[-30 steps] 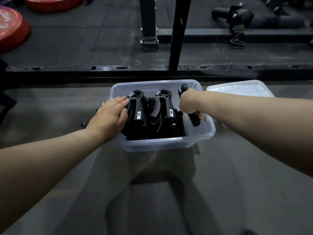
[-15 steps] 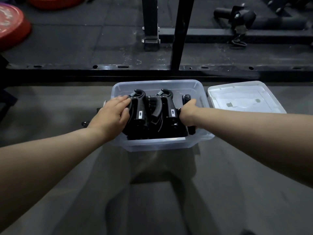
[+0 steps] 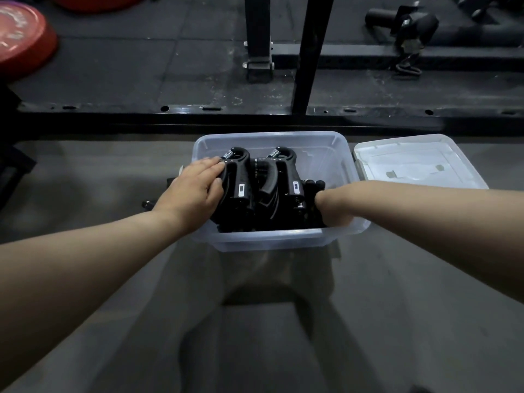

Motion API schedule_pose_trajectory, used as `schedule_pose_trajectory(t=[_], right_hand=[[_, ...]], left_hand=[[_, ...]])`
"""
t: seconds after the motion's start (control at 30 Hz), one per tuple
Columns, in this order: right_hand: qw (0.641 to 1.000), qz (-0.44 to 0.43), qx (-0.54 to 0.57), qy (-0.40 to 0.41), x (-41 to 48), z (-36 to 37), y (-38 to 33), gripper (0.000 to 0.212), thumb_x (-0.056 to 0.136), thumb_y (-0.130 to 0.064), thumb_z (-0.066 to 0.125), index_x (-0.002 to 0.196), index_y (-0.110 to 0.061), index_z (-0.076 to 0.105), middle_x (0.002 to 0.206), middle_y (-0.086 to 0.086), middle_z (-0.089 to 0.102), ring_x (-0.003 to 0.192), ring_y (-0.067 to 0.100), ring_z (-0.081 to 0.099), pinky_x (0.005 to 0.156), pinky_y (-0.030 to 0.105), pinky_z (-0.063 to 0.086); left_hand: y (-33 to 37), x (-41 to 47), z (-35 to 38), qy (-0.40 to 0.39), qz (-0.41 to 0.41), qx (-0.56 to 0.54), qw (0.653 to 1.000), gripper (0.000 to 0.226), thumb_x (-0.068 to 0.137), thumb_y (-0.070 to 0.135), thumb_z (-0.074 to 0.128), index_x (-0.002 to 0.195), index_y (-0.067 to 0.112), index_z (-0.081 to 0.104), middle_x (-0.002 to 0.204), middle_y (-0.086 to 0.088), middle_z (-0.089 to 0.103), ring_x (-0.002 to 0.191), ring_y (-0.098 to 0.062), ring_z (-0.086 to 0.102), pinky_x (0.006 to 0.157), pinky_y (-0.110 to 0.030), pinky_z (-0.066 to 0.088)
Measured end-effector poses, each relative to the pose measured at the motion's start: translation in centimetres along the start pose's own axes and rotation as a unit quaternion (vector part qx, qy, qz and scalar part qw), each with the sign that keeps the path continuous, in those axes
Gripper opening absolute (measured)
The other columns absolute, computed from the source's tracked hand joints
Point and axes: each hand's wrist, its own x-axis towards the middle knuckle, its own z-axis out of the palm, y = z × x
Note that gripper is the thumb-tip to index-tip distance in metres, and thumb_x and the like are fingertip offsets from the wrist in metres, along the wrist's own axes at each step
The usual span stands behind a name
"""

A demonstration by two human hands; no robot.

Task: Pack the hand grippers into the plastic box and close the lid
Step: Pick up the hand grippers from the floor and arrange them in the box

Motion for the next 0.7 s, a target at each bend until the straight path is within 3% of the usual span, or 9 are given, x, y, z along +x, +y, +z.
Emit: schedule_pose_trajectory(t=[0.1, 0.17, 0.23, 0.3, 0.37, 0.43, 0.47, 0.6, 0.7], right_hand=[[0.999, -0.016, -0.031, -0.007, 0.2, 0.3, -0.2, 0.004, 0.09, -0.025, 0.062, 0.09, -0.024, 0.059, 0.089, -0.001, 0.061, 0.083, 0.02, 0.06, 0.077, 0.031, 0.052], [0.999, 0.003, -0.039, -0.019, 0.8, -0.2, -0.2, 0.007, 0.085, -0.024, 0.066, 0.081, -0.02, 0.061, 0.085, -0.003, 0.067, 0.084, 0.02, 0.067, 0.077, 0.031, 0.055], [0.997, 0.032, -0.055, 0.05, 0.4, -1.8, -0.1, 0.016, 0.084, -0.015, 0.065, 0.07, -0.016, 0.057, 0.071, -0.002, 0.062, 0.075, 0.024, 0.067, 0.065, 0.026, 0.055], [0.992, 0.031, -0.026, 0.12, 0.1, -3.5, 0.3, 0.019, 0.088, -0.012, 0.061, 0.072, -0.013, 0.053, 0.067, 0.001, 0.051, 0.072, 0.026, 0.064, 0.053, 0.026, 0.049], [0.993, 0.02, -0.044, 0.105, -0.2, -4.4, 0.0, 0.007, 0.09, -0.017, 0.061, 0.089, -0.01, 0.063, 0.078, 0.003, 0.058, 0.093, 0.03, 0.066, 0.064, 0.029, 0.05], [0.995, 0.033, -0.065, 0.072, 0.0, -3.4, -0.9, 0.024, 0.094, -0.021, 0.057, 0.114, -0.011, 0.065, 0.106, 0.005, 0.066, 0.108, 0.029, 0.062, 0.082, 0.03, 0.05], [0.996, 0.037, -0.055, 0.066, 0.2, -2.4, -1.3, 0.025, 0.094, -0.021, 0.056, 0.117, -0.012, 0.064, 0.113, 0.006, 0.065, 0.109, 0.029, 0.061, 0.087, 0.03, 0.049], [0.992, 0.025, 0.008, 0.124, 1.6, -2.0, -0.6, 0.019, 0.091, -0.004, 0.048, 0.099, -0.007, 0.065, 0.104, 0.014, 0.067, 0.09, 0.034, 0.063, 0.071, 0.033, 0.046], [0.981, 0.058, 0.055, 0.175, 2.2, -1.4, -0.2, 0.02, 0.086, 0.001, 0.047, 0.095, -0.007, 0.063, 0.093, 0.011, 0.061, 0.083, 0.032, 0.059, 0.067, 0.033, 0.043]], left_hand=[[0.1, 0.0, -0.1, -0.001, -0.003, 0.0, 1.0, 0.059, 0.091, 0.036, 0.03, 0.14, 0.01, 0.05, 0.149, -0.005, 0.043, 0.14, -0.02, 0.033, 0.118, -0.037, 0.022], [0.2, 0.0, -0.1, -0.001, -0.004, 0.001, 1.0, 0.058, 0.091, 0.034, 0.032, 0.14, 0.011, 0.05, 0.15, -0.005, 0.043, 0.14, -0.02, 0.033, 0.118, -0.036, 0.022], [0.2, 0.0, -0.1, 0.0, -0.004, -0.002, 1.0, 0.058, 0.091, 0.034, 0.032, 0.14, 0.01, 0.051, 0.149, -0.005, 0.044, 0.14, -0.02, 0.033, 0.118, -0.037, 0.022], [0.2, -0.1, -0.1, 0.002, -0.008, -0.01, 1.0, 0.058, 0.09, 0.035, 0.032, 0.139, 0.01, 0.052, 0.148, -0.005, 0.044, 0.139, -0.02, 0.034, 0.118, -0.036, 0.023], [0.2, -0.1, -0.1, 0.002, -0.009, -0.014, 1.0, 0.059, 0.089, 0.036, 0.032, 0.139, 0.011, 0.052, 0.148, -0.004, 0.045, 0.139, -0.019, 0.035, 0.118, -0.035, 0.023], [0.1, -0.1, -0.1, 0.0, -0.011, -0.016, 1.0, 0.058, 0.09, 0.036, 0.033, 0.139, 0.011, 0.052, 0.148, -0.004, 0.044, 0.139, -0.018, 0.035, 0.118, -0.036, 0.024], [0.1, -0.1, -0.1, 0.0, -0.011, -0.017, 1.0, 0.058, 0.09, 0.036, 0.033, 0.139, 0.011, 0.052, 0.148, -0.005, 0.045, 0.139, -0.019, 0.035, 0.118, -0.036, 0.024], [0.4, -0.1, -0.2, 0.002, -0.013, -0.02, 1.0, 0.057, 0.091, 0.034, 0.034, 0.139, 0.01, 0.052, 0.148, -0.005, 0.044, 0.139, -0.019, 0.035, 0.118, -0.035, 0.022], [0.4, -0.1, -0.2, 0.004, -0.009, -0.022, 1.0, 0.057, 0.09, 0.034, 0.034, 0.138, 0.01, 0.053, 0.148, -0.005, 0.045, 0.139, -0.019, 0.035, 0.118, -0.036, 0.023]])
